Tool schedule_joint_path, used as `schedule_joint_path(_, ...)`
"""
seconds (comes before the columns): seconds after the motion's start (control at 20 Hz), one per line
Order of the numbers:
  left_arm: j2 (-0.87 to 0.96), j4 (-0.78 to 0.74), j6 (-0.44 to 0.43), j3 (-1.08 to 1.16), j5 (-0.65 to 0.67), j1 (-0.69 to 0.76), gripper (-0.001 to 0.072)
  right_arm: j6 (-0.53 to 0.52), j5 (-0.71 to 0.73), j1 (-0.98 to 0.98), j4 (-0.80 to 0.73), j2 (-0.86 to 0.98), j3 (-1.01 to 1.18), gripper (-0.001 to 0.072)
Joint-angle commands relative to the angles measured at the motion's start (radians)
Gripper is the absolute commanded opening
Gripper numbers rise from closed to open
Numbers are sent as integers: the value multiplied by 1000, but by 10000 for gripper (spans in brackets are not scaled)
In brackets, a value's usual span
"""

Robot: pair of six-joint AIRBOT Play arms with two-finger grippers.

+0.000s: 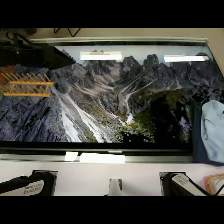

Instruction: Fold the shirts.

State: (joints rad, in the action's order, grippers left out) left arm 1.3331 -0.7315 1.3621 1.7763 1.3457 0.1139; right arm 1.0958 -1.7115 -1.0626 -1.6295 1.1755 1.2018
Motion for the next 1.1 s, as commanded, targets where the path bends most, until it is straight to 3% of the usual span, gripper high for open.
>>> schedule_joint_path(0.0,-1,2,22,0,-2,1,34,-86,147,0,-45,-17,-46,686)
schedule_joint_path(0.15,0,-71,23,19,9,10,32,-148,317,5,98,-12,129,695)
schedule_joint_path(0.2,3,-207,41,37,10,29,31,-167,391,27,153,-13,203,694)
schedule_joint_path(0.35,42,-819,118,75,30,136,31,-228,538,252,179,-13,368,692)
schedule_joint_path(0.45,93,-1010,129,75,90,172,34,-197,542,477,156,-5,377,692)
schedule_joint_path(0.5,119,-1016,138,75,135,173,41,-114,518,580,154,14,377,692)
schedule_joint_path(0.55,147,-1015,176,73,198,165,181,-34,478,677,158,45,377,694)
schedule_joint_path(0.6,169,-1015,232,68,273,157,485,13,424,756,167,84,377,695)
schedule_joint_path(0.65,182,-1004,280,43,361,150,720,29,363,814,187,124,377,696)
schedule_joint_path(0.7,172,-969,286,-10,388,144,720,37,290,859,232,169,377,697)
schedule_joint_path(0.8,88,-912,321,-164,236,145,720,31,183,920,301,241,377,695)
schedule_joint_path(0.85,40,-911,385,-233,137,146,716,31,156,948,292,265,377,694)
schedule_joint_path(0.95,9,-944,442,-280,64,146,706,31,159,976,276,278,377,693)
schedule_joint_path(1.05,10,-952,432,-280,64,144,709,31,173,980,283,278,377,685)
